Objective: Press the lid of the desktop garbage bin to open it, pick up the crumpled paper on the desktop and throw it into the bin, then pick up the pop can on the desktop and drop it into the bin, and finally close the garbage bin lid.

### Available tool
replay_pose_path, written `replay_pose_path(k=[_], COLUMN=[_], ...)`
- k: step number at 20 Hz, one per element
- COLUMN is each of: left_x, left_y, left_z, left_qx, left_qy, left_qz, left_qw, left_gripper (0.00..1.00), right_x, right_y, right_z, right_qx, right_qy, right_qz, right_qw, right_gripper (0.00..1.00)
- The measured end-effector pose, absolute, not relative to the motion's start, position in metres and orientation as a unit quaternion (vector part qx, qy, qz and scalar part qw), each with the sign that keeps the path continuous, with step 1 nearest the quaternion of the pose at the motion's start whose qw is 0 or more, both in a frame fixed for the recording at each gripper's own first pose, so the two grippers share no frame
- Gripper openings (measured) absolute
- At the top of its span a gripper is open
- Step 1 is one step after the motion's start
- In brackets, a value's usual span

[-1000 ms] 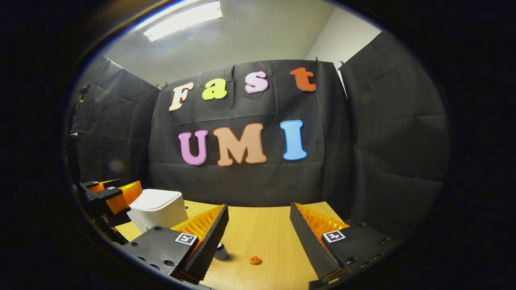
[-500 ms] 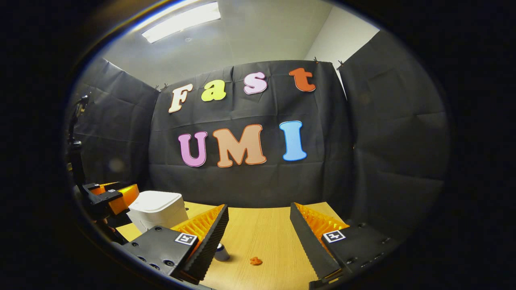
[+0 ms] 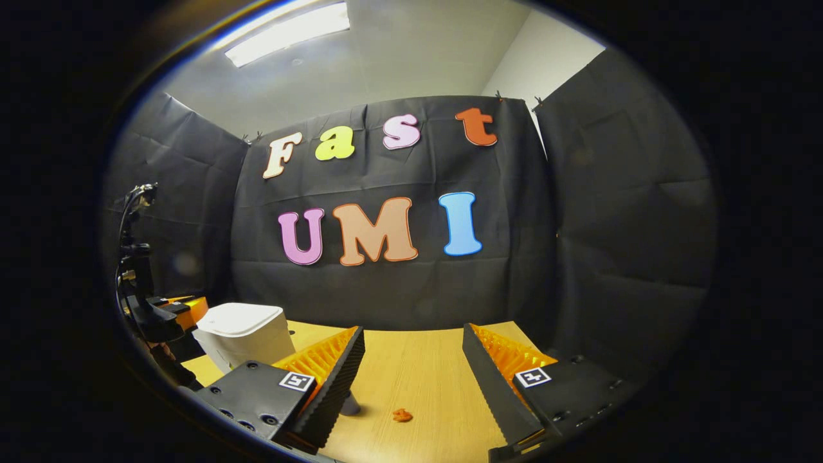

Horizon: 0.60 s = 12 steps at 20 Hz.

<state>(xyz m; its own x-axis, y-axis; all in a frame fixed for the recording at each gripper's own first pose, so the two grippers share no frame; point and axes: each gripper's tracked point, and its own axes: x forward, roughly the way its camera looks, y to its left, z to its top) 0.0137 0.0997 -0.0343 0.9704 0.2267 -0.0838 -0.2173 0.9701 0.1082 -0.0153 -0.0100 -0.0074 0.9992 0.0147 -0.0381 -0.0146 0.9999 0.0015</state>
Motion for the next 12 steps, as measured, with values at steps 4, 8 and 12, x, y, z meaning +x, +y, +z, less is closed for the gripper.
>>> replay_pose_path(k=[4, 8, 12], left_x=[0.021, 0.029, 0.036], left_y=[0.113, 0.115, 0.119], left_z=[-0.041, -0.049, -0.066], left_qx=[0.058, 0.061, 0.057], left_qy=[0.048, 0.049, 0.062], left_qz=[0.121, 0.114, 0.119], left_qw=[0.99, 0.99, 0.989], left_gripper=[0.07, 0.0, 0.0], right_x=[-0.016, -0.016, -0.015], right_y=[-0.011, -0.009, -0.01], right_z=[-0.009, -0.011, -0.012], right_qx=[-0.001, -0.011, -0.015], right_qy=[0.024, 0.026, 0.028], right_qz=[0.005, 0.004, 0.002], right_qw=[1.0, 1.0, 0.999], right_gripper=[0.96, 0.97, 0.97])
